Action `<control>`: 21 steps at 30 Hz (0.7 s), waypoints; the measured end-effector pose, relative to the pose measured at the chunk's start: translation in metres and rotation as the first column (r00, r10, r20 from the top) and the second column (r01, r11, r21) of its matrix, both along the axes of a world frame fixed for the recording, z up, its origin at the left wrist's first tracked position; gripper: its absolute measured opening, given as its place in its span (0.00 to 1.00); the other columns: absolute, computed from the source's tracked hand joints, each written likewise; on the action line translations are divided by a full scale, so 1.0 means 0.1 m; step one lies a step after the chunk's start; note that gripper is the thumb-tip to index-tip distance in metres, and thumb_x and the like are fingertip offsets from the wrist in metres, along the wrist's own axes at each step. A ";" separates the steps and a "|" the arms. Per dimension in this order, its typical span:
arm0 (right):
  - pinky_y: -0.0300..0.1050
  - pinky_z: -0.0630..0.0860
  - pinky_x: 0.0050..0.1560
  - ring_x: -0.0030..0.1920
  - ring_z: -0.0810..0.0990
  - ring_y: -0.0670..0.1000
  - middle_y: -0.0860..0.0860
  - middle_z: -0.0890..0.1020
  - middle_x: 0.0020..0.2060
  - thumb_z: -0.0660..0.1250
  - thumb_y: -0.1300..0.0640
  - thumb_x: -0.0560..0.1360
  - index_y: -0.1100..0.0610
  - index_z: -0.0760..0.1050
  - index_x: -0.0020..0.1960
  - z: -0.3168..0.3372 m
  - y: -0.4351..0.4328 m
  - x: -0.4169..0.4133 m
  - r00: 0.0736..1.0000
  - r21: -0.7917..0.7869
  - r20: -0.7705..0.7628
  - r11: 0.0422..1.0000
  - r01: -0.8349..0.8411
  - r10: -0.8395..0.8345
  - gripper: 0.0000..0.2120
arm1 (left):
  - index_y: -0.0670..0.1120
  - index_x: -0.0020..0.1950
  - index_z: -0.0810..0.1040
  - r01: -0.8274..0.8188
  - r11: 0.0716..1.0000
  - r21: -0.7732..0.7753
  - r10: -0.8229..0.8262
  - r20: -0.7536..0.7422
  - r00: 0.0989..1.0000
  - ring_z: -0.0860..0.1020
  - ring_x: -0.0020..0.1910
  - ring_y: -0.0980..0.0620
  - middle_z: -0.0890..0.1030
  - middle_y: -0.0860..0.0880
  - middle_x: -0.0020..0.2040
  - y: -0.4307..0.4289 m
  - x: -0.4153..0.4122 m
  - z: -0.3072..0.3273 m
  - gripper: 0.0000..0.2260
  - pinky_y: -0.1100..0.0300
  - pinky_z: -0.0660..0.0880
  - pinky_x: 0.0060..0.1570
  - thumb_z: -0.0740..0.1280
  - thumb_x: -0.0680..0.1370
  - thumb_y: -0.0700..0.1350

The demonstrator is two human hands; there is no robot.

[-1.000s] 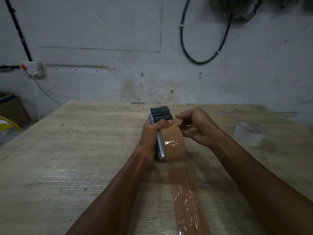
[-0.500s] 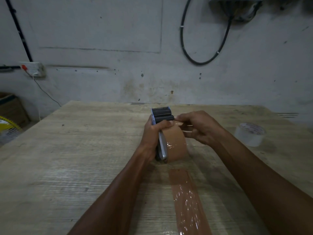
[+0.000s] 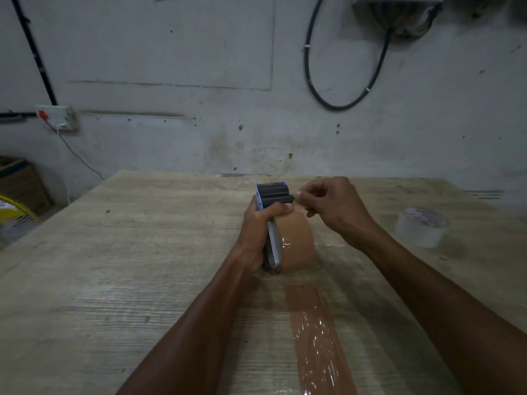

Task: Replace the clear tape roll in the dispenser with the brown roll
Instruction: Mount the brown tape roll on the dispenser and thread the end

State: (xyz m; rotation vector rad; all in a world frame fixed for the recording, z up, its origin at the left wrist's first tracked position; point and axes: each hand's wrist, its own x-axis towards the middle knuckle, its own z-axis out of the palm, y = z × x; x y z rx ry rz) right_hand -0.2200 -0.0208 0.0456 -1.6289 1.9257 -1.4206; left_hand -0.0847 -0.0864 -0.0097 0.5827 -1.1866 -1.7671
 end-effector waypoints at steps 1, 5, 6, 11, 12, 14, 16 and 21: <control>0.37 0.79 0.36 0.35 0.82 0.44 0.49 0.85 0.37 0.71 0.56 0.76 0.57 0.84 0.45 -0.01 0.00 0.01 0.999 -0.015 -0.039 1.000 0.009 -0.009 0.05 | 0.41 0.65 0.75 -0.001 1.000 0.003 0.001 -0.002 1.000 0.80 0.35 0.50 0.81 0.46 0.41 0.00 0.00 0.00 0.29 0.55 0.78 0.35 0.73 0.65 0.43; 0.29 0.74 0.33 0.34 0.81 0.41 0.47 0.84 0.37 0.71 0.55 0.76 0.56 0.84 0.47 -0.03 0.00 0.02 0.991 -0.070 -0.129 0.997 0.025 -0.034 0.05 | 0.40 0.67 0.73 0.006 1.000 0.005 -0.006 -0.003 1.000 0.80 0.36 0.50 0.81 0.46 0.41 0.00 0.00 -0.01 0.30 0.55 0.78 0.35 0.73 0.66 0.43; 0.29 0.74 0.34 0.34 0.81 0.40 0.47 0.84 0.37 0.71 0.55 0.76 0.55 0.84 0.47 -0.03 0.00 0.02 0.988 -0.080 -0.151 0.996 0.030 -0.042 0.05 | 0.40 0.67 0.73 0.007 1.000 0.003 -0.007 0.000 1.000 0.80 0.36 0.50 0.81 0.46 0.41 0.00 0.01 -0.01 0.30 0.55 0.78 0.35 0.73 0.66 0.43; 0.35 0.77 0.40 0.36 0.79 0.39 0.43 0.82 0.35 0.70 0.56 0.76 0.54 0.84 0.46 -0.03 0.00 0.02 0.960 -0.158 -0.270 0.987 0.026 -0.069 0.04 | 0.42 0.66 0.74 0.013 1.000 0.004 -0.013 0.013 1.000 0.80 0.36 0.50 0.81 0.46 0.42 0.00 0.00 -0.01 0.28 0.55 0.78 0.36 0.72 0.66 0.43; 0.37 0.78 0.41 0.36 0.80 0.40 0.43 0.82 0.35 0.70 0.57 0.76 0.54 0.84 0.46 -0.04 0.00 0.02 0.959 -0.179 -0.273 0.984 0.027 -0.076 0.04 | 0.42 0.66 0.75 0.011 1.000 0.006 -0.011 0.011 1.000 0.80 0.36 0.50 0.81 0.46 0.42 0.01 0.00 -0.01 0.28 0.55 0.78 0.36 0.73 0.66 0.43; 0.40 0.79 0.42 0.38 0.81 0.41 0.44 0.83 0.36 0.70 0.57 0.76 0.55 0.84 0.46 -0.07 0.01 0.02 0.958 -0.220 -0.269 0.975 0.035 -0.095 0.04 | 0.42 0.66 0.75 0.013 1.000 0.006 -0.013 0.013 1.000 0.80 0.36 0.50 0.81 0.45 0.43 0.01 0.00 -0.01 0.29 0.55 0.78 0.36 0.73 0.65 0.44; 0.41 0.80 0.43 0.39 0.81 0.42 0.46 0.84 0.37 0.70 0.58 0.76 0.55 0.84 0.47 -0.08 0.01 0.03 0.958 -0.249 -0.270 0.968 0.029 -0.099 0.04 | 0.42 0.66 0.75 0.024 1.000 0.004 -0.024 0.021 0.999 0.80 0.37 0.50 0.80 0.44 0.44 0.00 0.01 -0.02 0.31 0.54 0.78 0.36 0.74 0.63 0.45; 0.39 0.79 0.41 0.39 0.81 0.43 0.48 0.85 0.38 0.70 0.58 0.76 0.55 0.84 0.48 -0.03 0.01 0.00 0.933 -0.248 -0.349 0.969 -0.004 -0.085 0.04 | 0.43 0.63 0.76 0.025 0.999 -0.028 -0.024 0.047 0.999 0.80 0.35 0.52 0.81 0.45 0.42 0.02 0.01 0.01 0.25 0.55 0.78 0.37 0.72 0.66 0.45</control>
